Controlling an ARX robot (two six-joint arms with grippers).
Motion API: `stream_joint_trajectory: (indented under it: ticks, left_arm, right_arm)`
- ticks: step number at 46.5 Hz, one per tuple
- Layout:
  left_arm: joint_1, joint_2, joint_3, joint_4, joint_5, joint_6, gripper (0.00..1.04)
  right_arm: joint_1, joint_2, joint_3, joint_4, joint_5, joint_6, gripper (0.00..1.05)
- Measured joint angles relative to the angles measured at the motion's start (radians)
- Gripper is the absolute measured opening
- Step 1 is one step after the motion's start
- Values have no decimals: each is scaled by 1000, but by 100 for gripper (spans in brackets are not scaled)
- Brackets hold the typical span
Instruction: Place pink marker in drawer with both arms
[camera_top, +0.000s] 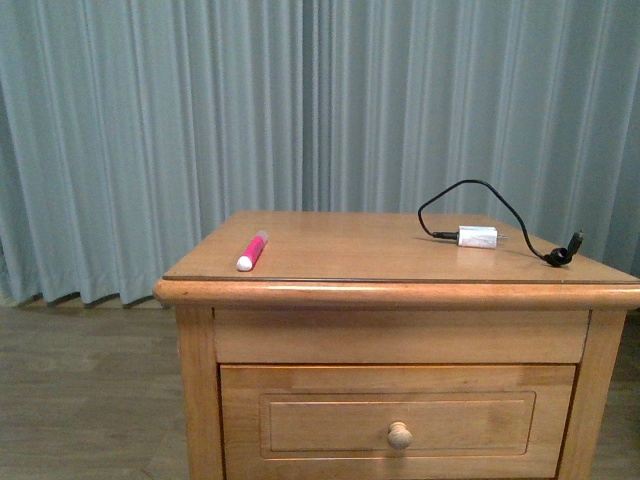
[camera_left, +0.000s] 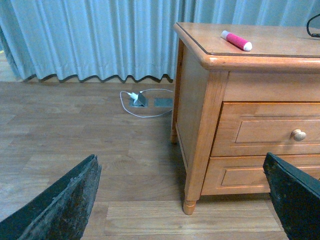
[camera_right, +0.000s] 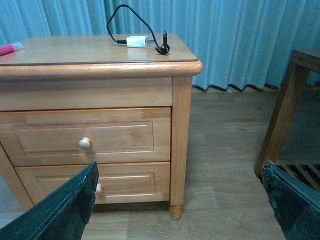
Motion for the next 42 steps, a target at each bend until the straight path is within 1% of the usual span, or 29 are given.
stream_joint_trajectory:
  ticks: [42]
  left_arm:
    - [0, 0, 0, 0, 0, 0, 99]
  right_arm:
    - [0, 0, 0, 0, 0, 0, 96]
